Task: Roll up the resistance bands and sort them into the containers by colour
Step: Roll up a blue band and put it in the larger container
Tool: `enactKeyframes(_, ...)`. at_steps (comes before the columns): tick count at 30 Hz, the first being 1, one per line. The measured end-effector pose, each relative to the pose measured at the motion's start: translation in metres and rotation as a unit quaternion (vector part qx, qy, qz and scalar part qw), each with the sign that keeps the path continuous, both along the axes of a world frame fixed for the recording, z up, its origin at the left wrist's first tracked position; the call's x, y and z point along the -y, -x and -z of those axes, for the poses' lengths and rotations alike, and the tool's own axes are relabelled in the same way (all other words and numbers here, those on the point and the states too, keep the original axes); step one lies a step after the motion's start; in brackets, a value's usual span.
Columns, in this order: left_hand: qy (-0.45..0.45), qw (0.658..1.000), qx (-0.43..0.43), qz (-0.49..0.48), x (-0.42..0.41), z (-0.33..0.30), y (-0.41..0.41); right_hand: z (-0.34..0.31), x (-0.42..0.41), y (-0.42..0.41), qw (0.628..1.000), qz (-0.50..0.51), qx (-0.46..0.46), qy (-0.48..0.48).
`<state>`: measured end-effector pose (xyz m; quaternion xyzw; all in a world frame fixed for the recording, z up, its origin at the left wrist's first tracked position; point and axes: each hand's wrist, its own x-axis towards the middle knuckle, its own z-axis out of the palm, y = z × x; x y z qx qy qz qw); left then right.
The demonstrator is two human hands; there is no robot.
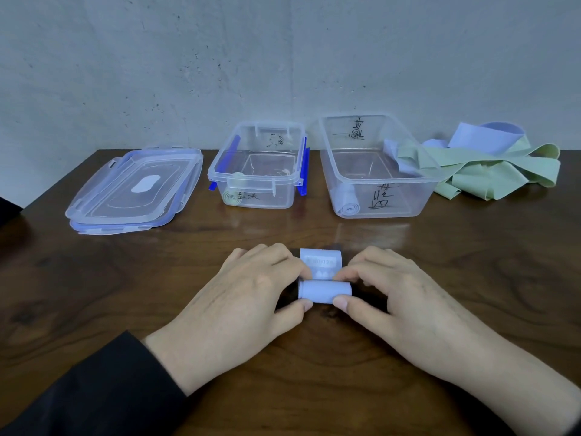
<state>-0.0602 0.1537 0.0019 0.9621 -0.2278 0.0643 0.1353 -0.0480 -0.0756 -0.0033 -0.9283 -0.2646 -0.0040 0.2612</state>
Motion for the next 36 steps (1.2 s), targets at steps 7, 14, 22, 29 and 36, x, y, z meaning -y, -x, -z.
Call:
enactKeyframes(7, 0.01, 1.0, -0.009, -0.007, 0.0, 0.001, 0.0, -0.001, -0.001, 0.0, 1.0, -0.003, 0.003, -0.007)
enactKeyframes(14, 0.004, 1.0, -0.013, -0.003, -0.001, 0.0, 0.001, -0.001, 0.0, 0.001, 1.0, -0.005, 0.002, -0.01)
enactKeyframes(22, 0.014, 1.0, -0.001, -0.008, 0.002, 0.002, -0.002, 0.002, -0.002, -0.003, 1.0, 0.001, 0.025, -0.011)
enactKeyframes(29, 0.036, 0.999, 0.014, -0.017, 0.006, 0.003, -0.006, 0.005, -0.005, -0.005, 0.998, 0.031, 0.044, -0.029)
enactKeyframes(36, 0.051, 0.998, 0.029, -0.035, 0.008, 0.006, -0.016, 0.006, -0.013, -0.015, 0.992, 0.048, 0.108, -0.048)
